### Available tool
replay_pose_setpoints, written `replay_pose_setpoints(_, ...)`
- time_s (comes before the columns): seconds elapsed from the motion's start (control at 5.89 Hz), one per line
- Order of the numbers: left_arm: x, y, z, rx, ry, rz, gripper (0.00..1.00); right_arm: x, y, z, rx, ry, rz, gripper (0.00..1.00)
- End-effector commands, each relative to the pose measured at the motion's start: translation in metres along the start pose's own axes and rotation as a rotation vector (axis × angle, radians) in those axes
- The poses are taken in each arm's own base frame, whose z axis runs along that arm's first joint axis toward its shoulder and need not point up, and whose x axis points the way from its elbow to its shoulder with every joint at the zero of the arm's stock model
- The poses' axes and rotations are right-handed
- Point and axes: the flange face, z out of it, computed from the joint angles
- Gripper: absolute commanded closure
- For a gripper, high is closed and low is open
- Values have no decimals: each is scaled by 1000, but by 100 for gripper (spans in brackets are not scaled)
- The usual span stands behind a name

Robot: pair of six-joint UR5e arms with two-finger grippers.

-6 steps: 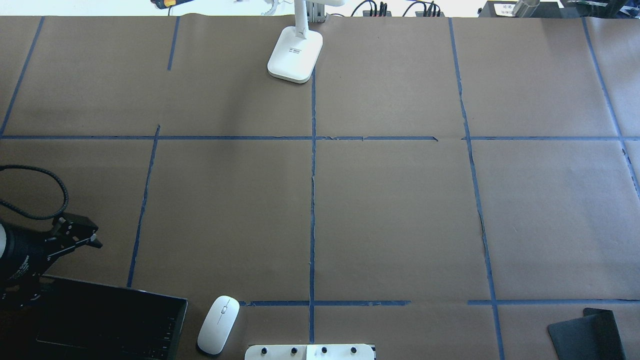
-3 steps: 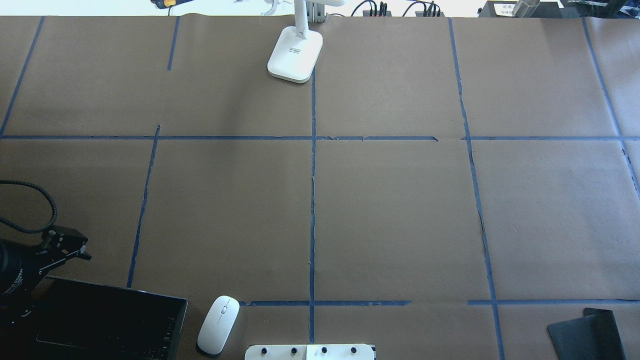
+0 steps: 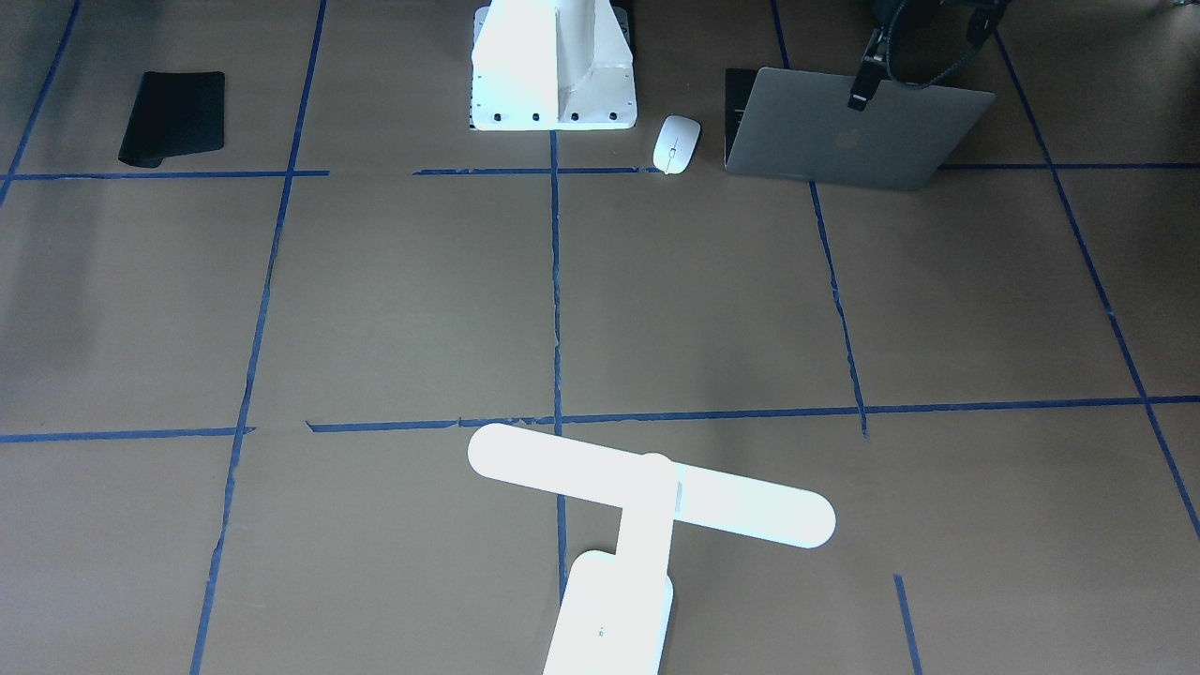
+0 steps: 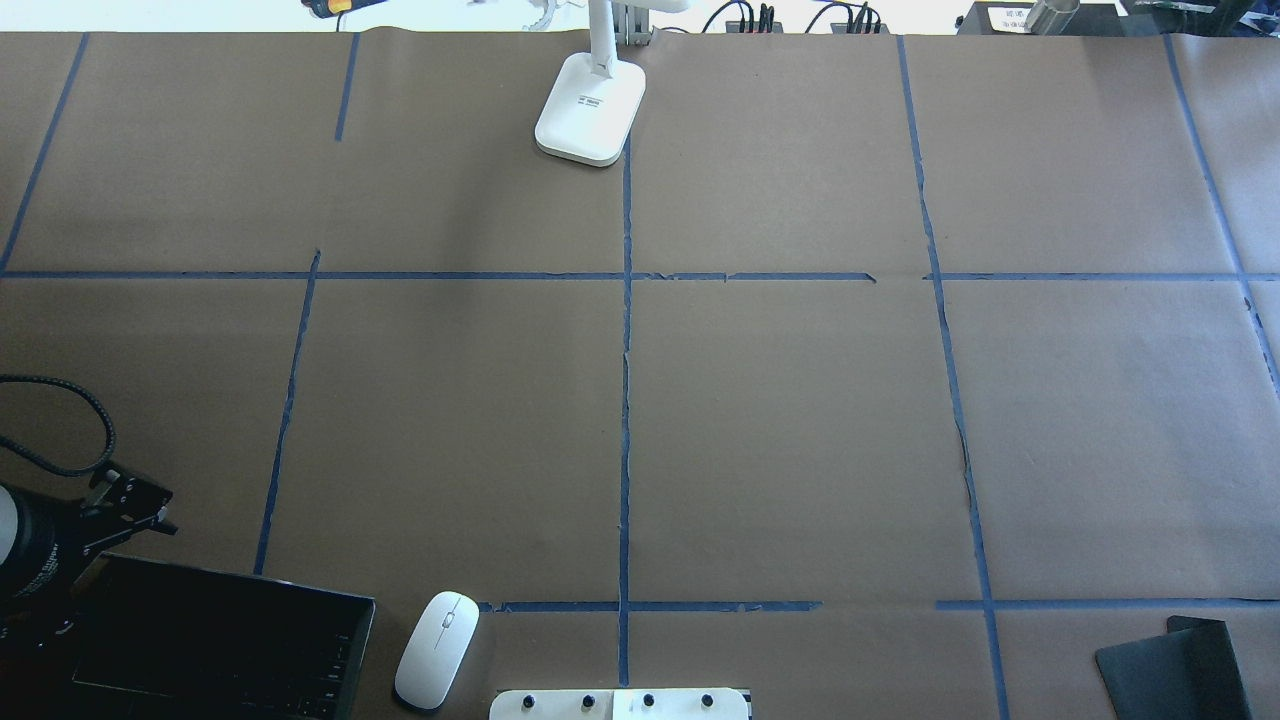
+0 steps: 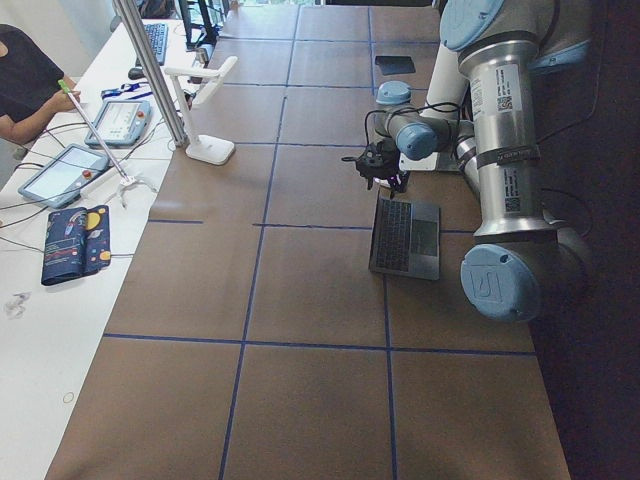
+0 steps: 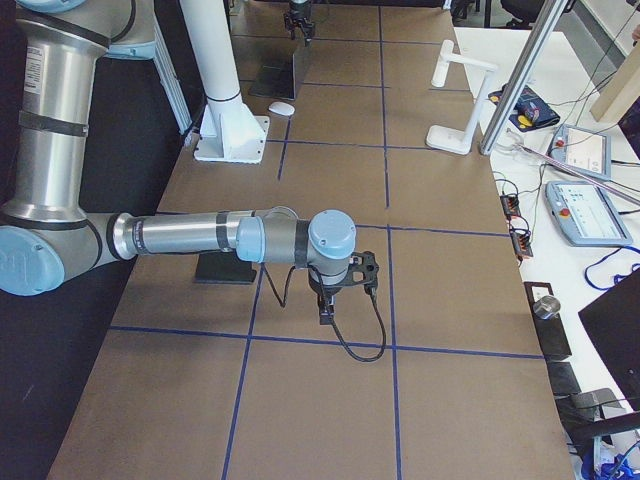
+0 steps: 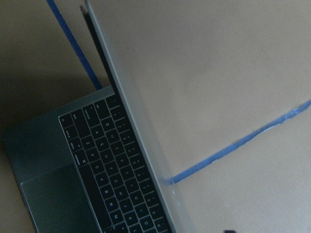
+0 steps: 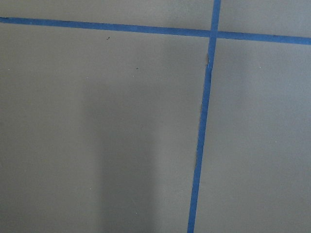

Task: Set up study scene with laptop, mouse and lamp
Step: 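Reach the left gripper to the grey laptop and grasp its lid edge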

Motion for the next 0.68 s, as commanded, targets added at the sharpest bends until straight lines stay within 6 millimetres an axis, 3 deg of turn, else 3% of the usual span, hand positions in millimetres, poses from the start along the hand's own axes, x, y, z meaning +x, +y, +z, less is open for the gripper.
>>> replay_pose_setpoints(0.0, 2, 1, 2, -3, -2, -79, 93, -4, -1, -4, 7, 1, -8, 0)
replay_pose_setpoints(0.17, 4, 1, -5, -9, 13, -98, 100, -5, -1, -5, 10, 1, -11, 0)
replay_pose_setpoints(0.51, 12, -16, -15, 8, 44, -57, 100, -8, -1, -7, 15, -2, -17, 0)
